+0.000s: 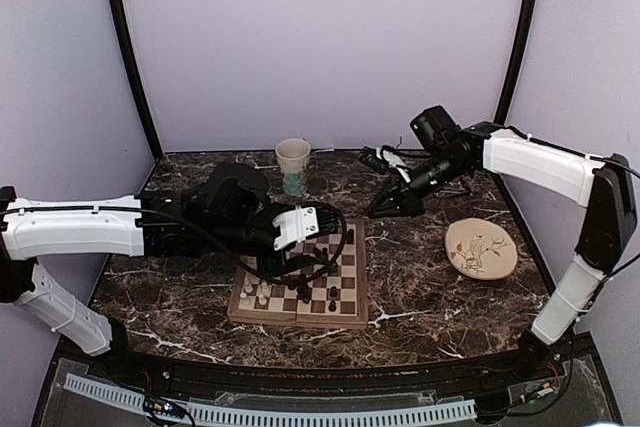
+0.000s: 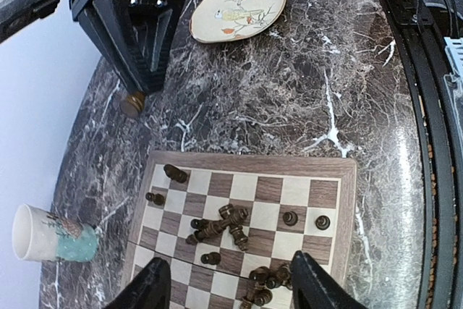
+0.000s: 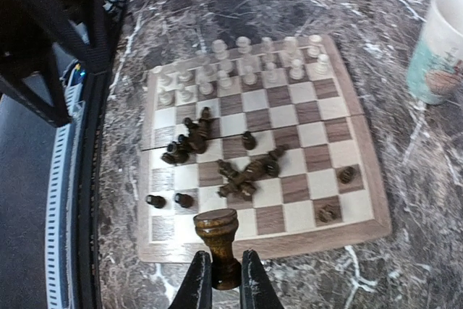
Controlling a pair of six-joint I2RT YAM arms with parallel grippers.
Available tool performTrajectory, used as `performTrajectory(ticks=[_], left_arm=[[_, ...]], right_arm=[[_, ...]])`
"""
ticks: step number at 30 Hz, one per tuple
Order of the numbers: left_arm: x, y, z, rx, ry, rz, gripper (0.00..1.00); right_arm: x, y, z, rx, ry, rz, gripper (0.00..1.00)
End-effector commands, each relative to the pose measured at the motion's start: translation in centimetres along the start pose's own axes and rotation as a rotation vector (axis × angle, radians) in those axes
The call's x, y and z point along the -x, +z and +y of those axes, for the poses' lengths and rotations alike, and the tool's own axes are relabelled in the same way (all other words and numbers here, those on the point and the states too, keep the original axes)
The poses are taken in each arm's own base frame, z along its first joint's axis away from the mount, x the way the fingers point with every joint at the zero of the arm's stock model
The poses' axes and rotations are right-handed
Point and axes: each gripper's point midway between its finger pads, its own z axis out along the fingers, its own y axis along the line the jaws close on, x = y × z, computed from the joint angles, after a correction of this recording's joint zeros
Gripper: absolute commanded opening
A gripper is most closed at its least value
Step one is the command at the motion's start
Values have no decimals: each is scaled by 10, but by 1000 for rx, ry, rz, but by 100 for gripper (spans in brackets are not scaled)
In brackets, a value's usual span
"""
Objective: Set up the chess pieces on the board
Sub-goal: Place the pawn at g7, then pass from the right arm to the left
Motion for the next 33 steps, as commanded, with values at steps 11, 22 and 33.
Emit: performTrajectory(ticks=[11,22,33], left_arm=[[43,22,16,109,284,-175,58],[48,34,13,79,285,-174,45],[45,43,7,36,267,-165,29]], right_arm=[[13,30,76,310,-20,39,5],[12,32,77,317,-17,39,6],[12,33,77,320,-12,40,6]])
